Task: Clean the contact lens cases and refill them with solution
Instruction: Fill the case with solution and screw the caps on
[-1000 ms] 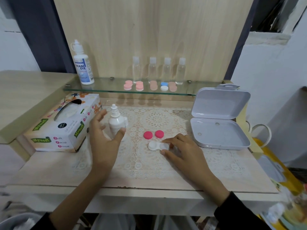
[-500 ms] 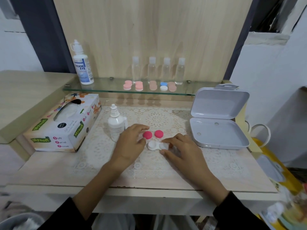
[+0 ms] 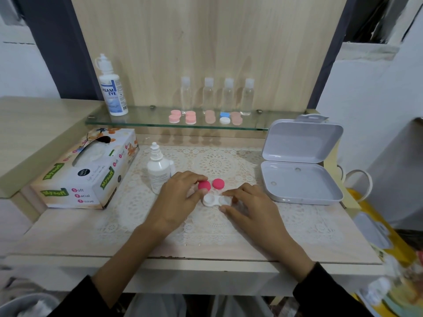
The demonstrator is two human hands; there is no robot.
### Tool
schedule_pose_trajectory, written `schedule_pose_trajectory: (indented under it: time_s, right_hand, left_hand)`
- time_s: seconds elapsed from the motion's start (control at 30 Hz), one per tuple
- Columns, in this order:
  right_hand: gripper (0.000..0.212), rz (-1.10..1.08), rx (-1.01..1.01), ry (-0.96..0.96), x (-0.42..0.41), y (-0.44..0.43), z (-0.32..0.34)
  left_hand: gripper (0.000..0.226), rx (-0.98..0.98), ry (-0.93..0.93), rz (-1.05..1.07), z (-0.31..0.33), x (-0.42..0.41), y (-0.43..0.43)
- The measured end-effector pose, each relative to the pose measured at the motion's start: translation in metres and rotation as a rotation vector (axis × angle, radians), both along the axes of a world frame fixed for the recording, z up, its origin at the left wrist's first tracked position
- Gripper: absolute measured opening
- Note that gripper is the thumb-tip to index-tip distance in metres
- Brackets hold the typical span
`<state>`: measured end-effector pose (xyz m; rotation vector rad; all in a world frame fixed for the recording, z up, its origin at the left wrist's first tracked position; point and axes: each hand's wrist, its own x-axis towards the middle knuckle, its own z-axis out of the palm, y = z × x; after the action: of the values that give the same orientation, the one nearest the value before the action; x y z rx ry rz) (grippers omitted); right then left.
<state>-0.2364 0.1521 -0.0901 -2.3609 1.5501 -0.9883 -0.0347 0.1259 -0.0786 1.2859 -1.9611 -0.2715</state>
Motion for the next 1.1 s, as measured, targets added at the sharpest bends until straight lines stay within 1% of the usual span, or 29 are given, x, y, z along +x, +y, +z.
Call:
schedule_pose_trajectory:
  time_s: [0.1, 0.23, 0.47, 0.63, 0.73, 0.8, 0.9, 1.1]
  right_hand:
    - [0.03, -0.003, -0.001, 0.001, -0.001, 0.0, -0.001]
    - [0.03, -0.003, 0.002, 0.011, -0.001, 0.0, -0.001]
    - [0.033, 0.006, -0.001, 0.019, -0.001, -0.001, -0.002]
    - [0.03, 0.007, -0.003, 0.022, -0.001, 0.0, -0.001]
    - [0.03, 0.005, 0.001, 0.015, 0.0, 0.001, 0.0]
    - [0.032, 0.005, 0.0, 0.025, -0.001, 0.001, 0.0]
    - [0.032, 0.003, 0.004, 0.026, -0.001, 0.0, 0.0]
    - [0.03, 0.0, -0.004, 0.027, -0.001, 0.0, -0.001]
  left_hand:
    - [0.026, 0.004, 0.006, -0.054, 0.003, 0.0, 0.01]
    - [0.027, -0.005, -0.082, -0.071, 0.002, 0.001, 0.012]
    - [0.026, -0.034, -0.133, -0.098, 0.003, -0.001, 0.013]
    - [0.025, 0.013, -0.097, -0.104, 0.003, -0.003, 0.014]
    - [0.027, 0.088, 0.039, -0.131, 0.002, -0.003, 0.014]
    - [0.028, 0.121, 0.093, -0.141, 0.002, -0.002, 0.014]
    - [0.028, 0.116, 0.093, -0.146, 0.002, -0.001, 0.014]
    - [0.03, 0.113, -0.007, -0.176, 0.003, 0.0, 0.014]
